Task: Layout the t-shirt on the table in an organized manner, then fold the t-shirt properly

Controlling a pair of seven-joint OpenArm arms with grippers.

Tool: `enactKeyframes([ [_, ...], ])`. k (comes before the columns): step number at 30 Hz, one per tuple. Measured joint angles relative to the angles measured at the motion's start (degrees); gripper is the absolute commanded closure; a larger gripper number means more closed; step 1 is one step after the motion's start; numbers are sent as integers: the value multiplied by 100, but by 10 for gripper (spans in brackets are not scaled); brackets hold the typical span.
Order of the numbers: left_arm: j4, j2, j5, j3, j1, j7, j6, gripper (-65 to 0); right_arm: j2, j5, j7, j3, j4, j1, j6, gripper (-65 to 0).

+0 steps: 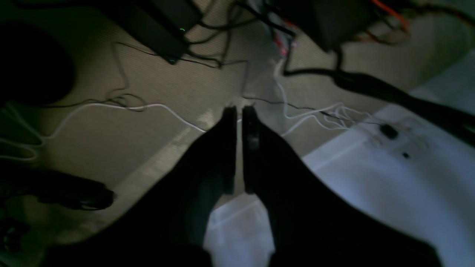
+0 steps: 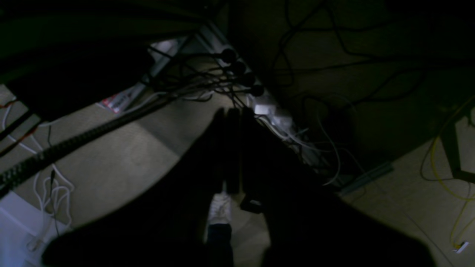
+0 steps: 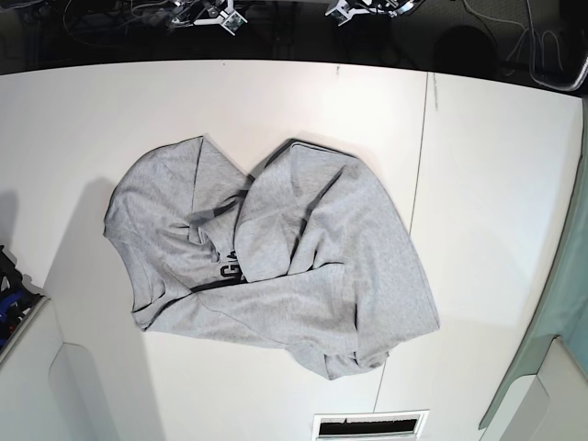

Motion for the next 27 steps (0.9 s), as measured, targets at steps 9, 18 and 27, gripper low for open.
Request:
enactKeyframes([
  [9, 396, 2, -2, 0, 184, 2, -17, -30, 11, -2, 0, 0, 0, 0, 0, 0],
  [18, 411, 0, -4, 0, 208, 345, -20, -30, 17, -4, 7, 0, 7, -111, -2, 0],
  [27, 1969, -479, 332, -103, 1174, 619, -22, -31, 588, -22, -7, -7, 1377, -1239, -175, 0],
])
